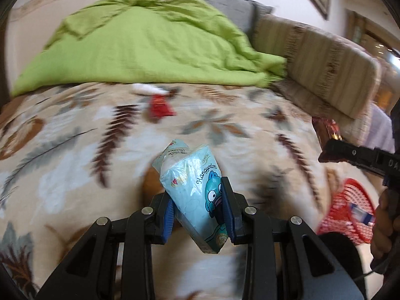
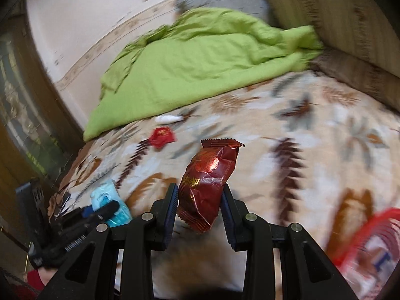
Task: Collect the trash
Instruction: 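Carry the tissue pack and wrapper to the red basket and open both tools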
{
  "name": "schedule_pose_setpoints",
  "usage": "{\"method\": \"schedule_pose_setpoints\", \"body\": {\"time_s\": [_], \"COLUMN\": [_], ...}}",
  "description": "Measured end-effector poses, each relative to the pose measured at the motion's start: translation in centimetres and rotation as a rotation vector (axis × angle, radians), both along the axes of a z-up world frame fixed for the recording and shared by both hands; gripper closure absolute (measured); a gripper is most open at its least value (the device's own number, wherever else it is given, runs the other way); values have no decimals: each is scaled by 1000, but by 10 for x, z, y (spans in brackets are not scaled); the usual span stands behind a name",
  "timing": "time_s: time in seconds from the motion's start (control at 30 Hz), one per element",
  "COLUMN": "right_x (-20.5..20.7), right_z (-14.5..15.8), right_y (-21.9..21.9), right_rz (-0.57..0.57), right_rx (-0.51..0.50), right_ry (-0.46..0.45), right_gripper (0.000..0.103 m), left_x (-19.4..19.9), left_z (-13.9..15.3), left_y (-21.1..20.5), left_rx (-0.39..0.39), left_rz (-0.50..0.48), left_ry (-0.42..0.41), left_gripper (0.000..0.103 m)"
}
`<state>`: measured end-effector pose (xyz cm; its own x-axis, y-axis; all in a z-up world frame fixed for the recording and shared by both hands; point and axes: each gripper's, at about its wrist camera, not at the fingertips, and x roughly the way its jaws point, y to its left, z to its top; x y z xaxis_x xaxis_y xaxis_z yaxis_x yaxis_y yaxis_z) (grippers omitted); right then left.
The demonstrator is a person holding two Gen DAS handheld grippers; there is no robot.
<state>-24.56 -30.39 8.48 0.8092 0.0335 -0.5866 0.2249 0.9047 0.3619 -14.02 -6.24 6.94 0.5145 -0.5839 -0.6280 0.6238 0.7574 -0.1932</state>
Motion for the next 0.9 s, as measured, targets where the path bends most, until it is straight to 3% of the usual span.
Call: {"method": "schedule_pose_setpoints", "body": {"time_s": [0.33, 0.53, 0.63, 0.73, 0.9], "right_x": [-158, -204, -205, -212, -198], "right_z": [16, -2, -17, -18, -7], "right_y": [-97, -125, -134, -138, -133], "right_rz": [-317, -401, -400, -415, -377], "right_rx": [-103, -83, -69, -72, -96], "right_ry": [84, 143, 216, 197, 126], "right_gripper": [67, 64, 60, 59, 58], "left_x": [-70, -126, -142, -142, -122], "left_z": [40, 35, 25, 21, 27], "left_y": [-139, -228, -258, -260, -229], "left_rx": [-63, -45, -6, -4, 6], "left_rz": [-423, -625, -651, -638, -549], "left_ry": [120, 236, 262, 286, 218], "left_gripper": [71, 69, 47, 47, 45]}}
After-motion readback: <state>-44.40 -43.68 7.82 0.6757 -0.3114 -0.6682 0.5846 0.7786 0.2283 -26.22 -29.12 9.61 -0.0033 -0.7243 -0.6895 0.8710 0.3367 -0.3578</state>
